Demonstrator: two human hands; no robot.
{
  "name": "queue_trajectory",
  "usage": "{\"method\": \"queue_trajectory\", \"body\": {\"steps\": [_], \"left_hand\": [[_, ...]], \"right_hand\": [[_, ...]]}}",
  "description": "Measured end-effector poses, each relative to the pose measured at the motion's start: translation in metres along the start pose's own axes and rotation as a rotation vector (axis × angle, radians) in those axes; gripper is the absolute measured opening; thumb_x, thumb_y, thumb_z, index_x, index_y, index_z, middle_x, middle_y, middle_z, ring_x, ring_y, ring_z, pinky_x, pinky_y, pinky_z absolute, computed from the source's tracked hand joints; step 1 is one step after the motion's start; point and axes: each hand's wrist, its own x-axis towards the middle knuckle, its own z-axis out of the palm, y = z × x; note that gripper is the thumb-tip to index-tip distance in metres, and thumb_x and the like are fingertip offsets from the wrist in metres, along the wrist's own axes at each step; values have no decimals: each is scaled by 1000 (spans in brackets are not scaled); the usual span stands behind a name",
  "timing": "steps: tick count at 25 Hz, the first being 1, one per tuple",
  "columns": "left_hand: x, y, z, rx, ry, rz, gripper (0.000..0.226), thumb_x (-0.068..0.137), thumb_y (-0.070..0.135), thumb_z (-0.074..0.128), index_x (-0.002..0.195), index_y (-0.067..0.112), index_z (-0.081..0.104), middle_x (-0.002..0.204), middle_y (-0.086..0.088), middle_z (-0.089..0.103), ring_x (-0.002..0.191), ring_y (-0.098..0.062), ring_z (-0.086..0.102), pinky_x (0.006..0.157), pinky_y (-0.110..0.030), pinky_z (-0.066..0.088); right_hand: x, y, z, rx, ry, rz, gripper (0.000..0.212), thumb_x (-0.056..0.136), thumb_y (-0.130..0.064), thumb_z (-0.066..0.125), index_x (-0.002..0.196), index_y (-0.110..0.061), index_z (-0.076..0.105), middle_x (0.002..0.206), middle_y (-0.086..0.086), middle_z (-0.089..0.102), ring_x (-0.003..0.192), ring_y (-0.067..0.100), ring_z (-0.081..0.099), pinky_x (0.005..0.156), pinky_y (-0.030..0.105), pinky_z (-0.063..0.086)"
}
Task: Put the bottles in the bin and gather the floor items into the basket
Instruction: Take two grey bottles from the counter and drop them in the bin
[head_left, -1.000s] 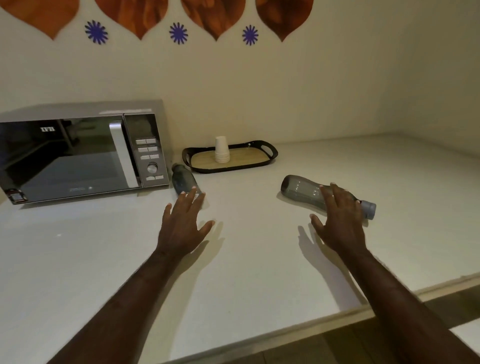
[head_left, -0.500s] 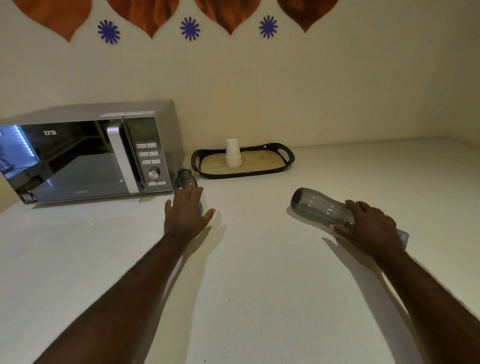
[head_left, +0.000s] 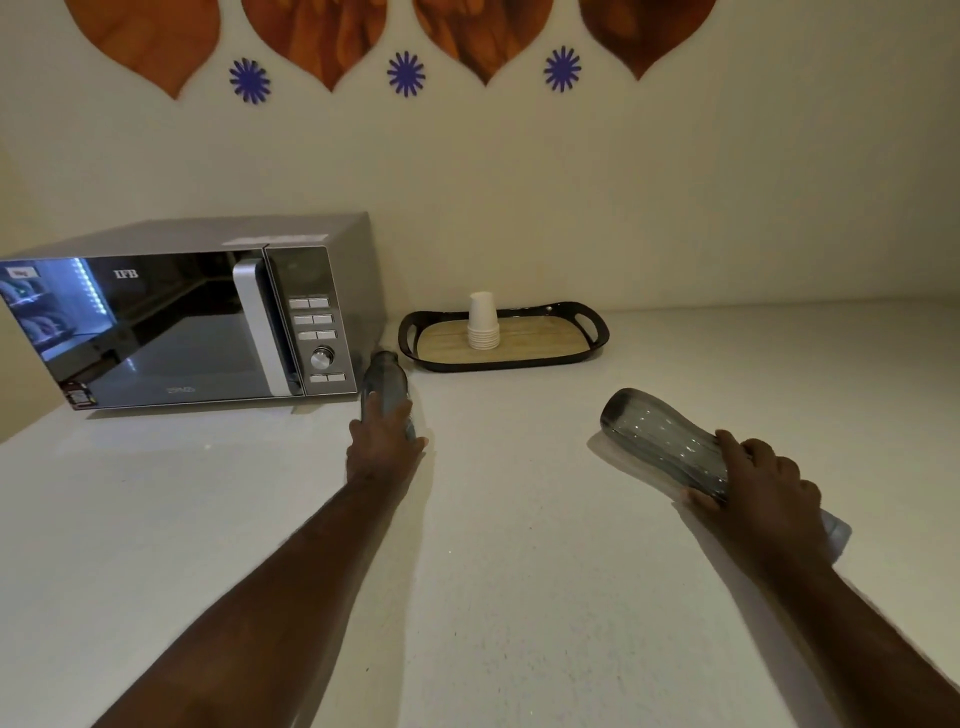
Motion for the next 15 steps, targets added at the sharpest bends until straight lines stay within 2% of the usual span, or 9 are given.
{"method": "queue_trajectory", "body": {"steps": [5, 9, 12, 15], "left_hand": [[-4, 3, 5, 31, 134, -8, 61, 85, 27, 72, 140, 28, 46, 157, -6, 22, 121, -30, 43, 88, -39, 55], [-5, 2, -6, -3, 191, 54, 57, 83, 24, 73, 136, 23, 51, 149, -8, 35, 112, -30, 49, 80, -33, 52], [-12, 1, -24, -82, 253, 84, 49, 84, 24, 69, 131, 22, 56, 145, -9, 43, 116, -32, 51, 83, -40, 55], [-30, -7, -47, -137, 310, 152, 51, 83, 23, 72, 132, 19, 57, 142, -11, 49, 120, -31, 53, 87, -47, 56]], "right_hand": [[-4, -12, -6, 62, 100, -7, 76, 80, -52, 69, 143, -19, 41, 129, 13, 53, 108, 37, 54, 87, 49, 46], [-3, -26, -17, 110, 181, -42, 76, 80, -53, 69, 142, -19, 41, 128, 13, 53, 107, 37, 54, 86, 50, 46], [-5, -45, -21, 173, 216, -61, 77, 79, -55, 70, 141, -19, 41, 127, 13, 54, 107, 37, 54, 85, 50, 47], [-6, -72, -23, 233, 214, -87, 80, 79, -56, 69, 143, -18, 40, 129, 14, 53, 111, 37, 54, 87, 51, 48]]}}
